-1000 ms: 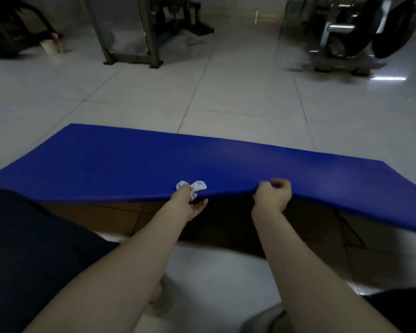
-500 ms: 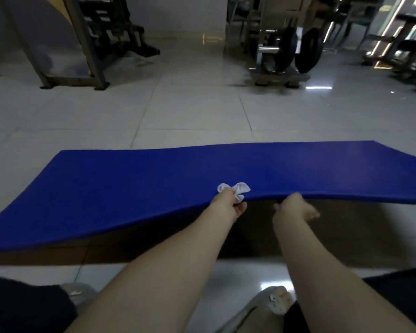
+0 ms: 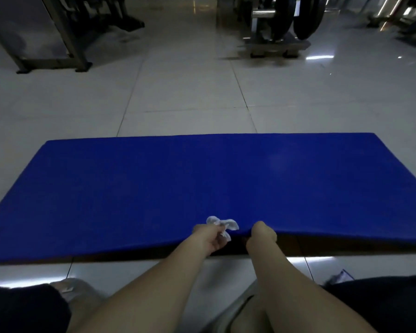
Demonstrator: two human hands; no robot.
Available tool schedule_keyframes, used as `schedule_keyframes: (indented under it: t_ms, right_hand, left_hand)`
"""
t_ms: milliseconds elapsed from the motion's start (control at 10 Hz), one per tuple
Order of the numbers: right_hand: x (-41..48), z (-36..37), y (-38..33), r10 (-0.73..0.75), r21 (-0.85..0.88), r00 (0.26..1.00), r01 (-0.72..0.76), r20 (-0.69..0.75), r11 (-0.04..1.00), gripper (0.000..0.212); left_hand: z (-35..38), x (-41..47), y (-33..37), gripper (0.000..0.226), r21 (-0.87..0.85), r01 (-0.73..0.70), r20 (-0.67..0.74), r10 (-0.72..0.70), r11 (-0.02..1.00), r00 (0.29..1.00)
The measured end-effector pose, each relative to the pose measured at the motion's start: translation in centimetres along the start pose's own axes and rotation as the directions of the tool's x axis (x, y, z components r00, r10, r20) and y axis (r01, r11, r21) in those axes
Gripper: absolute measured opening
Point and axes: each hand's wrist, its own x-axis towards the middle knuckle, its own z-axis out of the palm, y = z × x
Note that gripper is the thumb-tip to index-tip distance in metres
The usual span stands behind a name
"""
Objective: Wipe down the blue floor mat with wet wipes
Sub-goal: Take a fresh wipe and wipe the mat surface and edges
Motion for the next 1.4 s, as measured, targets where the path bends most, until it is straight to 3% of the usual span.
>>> schedule_keyframes:
  t_ms: [100,200,300,400,600,700,800,900,1000,1100,1300,1400]
  right_hand:
    - [0.4,1.5,0.6,0.118,0.388,0.981,-0.17,0.152,0.906,0.037]
    - [-1.8,3.2,-0.6,0.044,0.373,0.961,-0.148,0.272,0.916,0.039]
    - [-4.5,4.6,-2.4,-0.049,0.208,0.928,-0.031,0.37,0.978,0.044]
    - [-5.9,6.0,-3.4,-0.15,0.17,0.918,0.092,0.368,0.981,0.041]
    - [-8.2,6.9,-4.0,-0.273,0.001,0.927,0.282,0.257,0.96,0.029]
    - [-8.5,6.1,-3.1,-0.273,-0.095,0.954,0.286,0.126,0.953,0.036]
    - [-6.7,5.1,-1.5,-0.347,-0.281,0.937,0.342,0.031,0.897,0.032]
    - [-2.6,5.2,0.4,-0.307,-0.347,0.951,0.274,-0.043,0.897,0.028]
    - [2.2,6.7,0.6,-0.21,-0.364,0.968,0.147,-0.139,0.919,0.028]
    - [6.0,8.3,1.5,-0.23,-0.525,0.942,0.071,-0.245,0.848,0.029]
    - [7.6,9.8,5.0,-0.281,-0.473,0.933,0.149,-0.223,0.868,0.032]
    - [7.1,10.2,5.7,-0.346,-0.4,0.921,0.253,-0.179,0.881,0.03]
  left_hand:
    - [-1.6,0.6,-0.6,0.029,0.324,-0.039,-0.066,0.063,0.945,0.996]
    - [-2.6,0.9,-0.4,0.031,0.535,-0.095,-0.105,0.178,0.839,0.978]
    - [-4.2,1.1,0.3,0.031,0.706,-0.207,-0.046,0.336,0.677,0.941]
    - [-6.7,0.7,1.1,0.02,0.751,-0.286,0.019,0.414,0.595,0.91]
    - [-10.2,-0.7,2.4,0.018,0.685,-0.419,0.178,0.421,0.596,0.889]
    - [-11.9,0.2,2.3,0.013,0.856,-0.33,0.182,0.364,0.399,0.913]
    - [-13.2,1.5,1.3,0.018,0.983,-0.184,0.167,0.377,0.01,0.911]
    - [-14.6,4.2,0.1,0.026,0.974,-0.103,0.179,0.404,-0.204,0.897]
    - [-15.8,8.4,-1.3,0.028,0.94,-0.078,0.2,0.35,-0.333,0.915]
    - [-16.4,12.2,-2.9,0.061,0.881,-0.092,0.247,0.287,-0.463,0.926]
    - [-16.0,14.2,-2.3,0.019,0.704,-0.165,0.406,0.201,-0.691,0.891]
    - [-15.5,13.5,-2.8,0.029,0.624,-0.163,0.423,0.156,-0.764,0.892]
